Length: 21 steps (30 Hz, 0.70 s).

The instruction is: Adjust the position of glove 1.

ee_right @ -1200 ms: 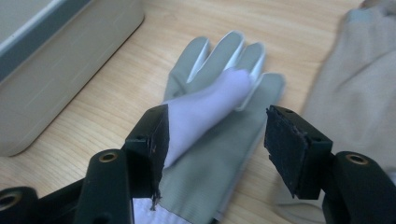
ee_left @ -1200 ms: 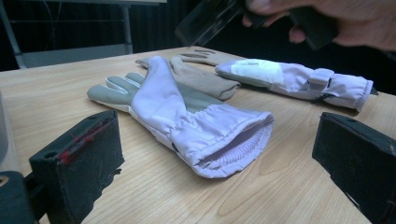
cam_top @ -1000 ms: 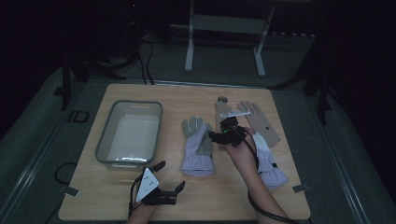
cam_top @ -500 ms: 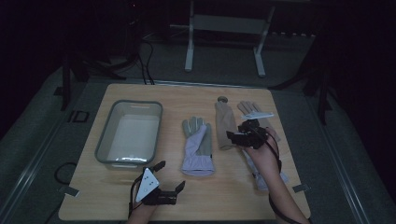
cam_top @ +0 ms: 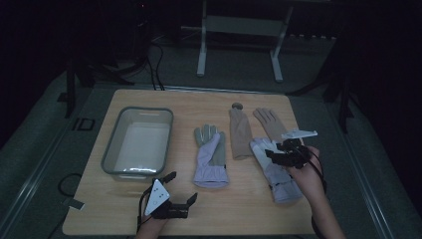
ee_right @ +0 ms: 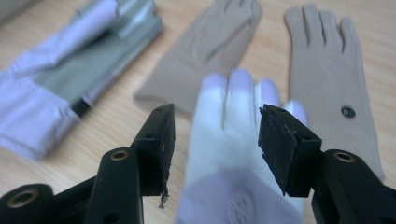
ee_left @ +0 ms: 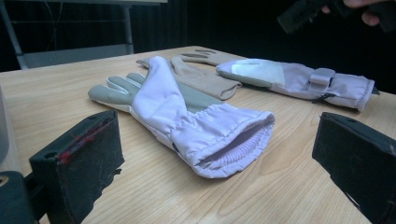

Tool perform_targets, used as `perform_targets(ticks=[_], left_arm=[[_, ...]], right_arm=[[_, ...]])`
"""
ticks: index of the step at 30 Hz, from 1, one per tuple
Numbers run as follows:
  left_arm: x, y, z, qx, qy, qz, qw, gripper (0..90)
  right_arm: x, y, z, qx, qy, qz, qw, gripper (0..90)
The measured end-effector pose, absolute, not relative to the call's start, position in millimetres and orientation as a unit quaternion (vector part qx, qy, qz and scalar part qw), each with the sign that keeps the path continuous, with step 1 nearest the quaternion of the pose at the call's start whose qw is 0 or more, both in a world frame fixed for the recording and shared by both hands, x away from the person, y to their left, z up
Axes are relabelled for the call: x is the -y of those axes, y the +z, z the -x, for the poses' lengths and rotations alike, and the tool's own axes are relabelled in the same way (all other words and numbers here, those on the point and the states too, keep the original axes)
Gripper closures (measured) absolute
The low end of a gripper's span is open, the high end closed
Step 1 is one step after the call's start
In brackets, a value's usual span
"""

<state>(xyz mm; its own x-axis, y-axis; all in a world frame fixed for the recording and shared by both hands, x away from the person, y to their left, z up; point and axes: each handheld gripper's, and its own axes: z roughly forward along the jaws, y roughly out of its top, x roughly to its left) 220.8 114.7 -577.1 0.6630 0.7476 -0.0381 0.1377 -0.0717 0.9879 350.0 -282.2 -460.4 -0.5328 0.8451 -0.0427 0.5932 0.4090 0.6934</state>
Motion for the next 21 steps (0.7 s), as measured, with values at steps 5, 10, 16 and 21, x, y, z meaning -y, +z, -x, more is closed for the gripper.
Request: perform_targets(ticks=[5, 10, 16, 21], left_arm=[[-115, -577, -221, -0.323, 0.254, -0.686, 0.6, 1.9], [-115, -577, -221, -0.323, 0.254, -0.686, 0.601, 1.9], [-115, -577, -221, -0.323, 0.254, -0.686, 0.601, 1.9], [-115, -577, -221, -0.323, 0.255, -0.686, 0.6, 1.9]], right_arm=[[296, -481, -346, -0.822, 0.306, -0.445, 0.18, 45.0], [307, -501, -348, -0.833, 0.275, -0.449, 0.171, 45.4], [321, -529, -353, -0.836, 0.268, -0.459, 0.138, 52.1], [322, -531, -348, -0.815, 0.287, -0.487, 0.127, 66.7]])
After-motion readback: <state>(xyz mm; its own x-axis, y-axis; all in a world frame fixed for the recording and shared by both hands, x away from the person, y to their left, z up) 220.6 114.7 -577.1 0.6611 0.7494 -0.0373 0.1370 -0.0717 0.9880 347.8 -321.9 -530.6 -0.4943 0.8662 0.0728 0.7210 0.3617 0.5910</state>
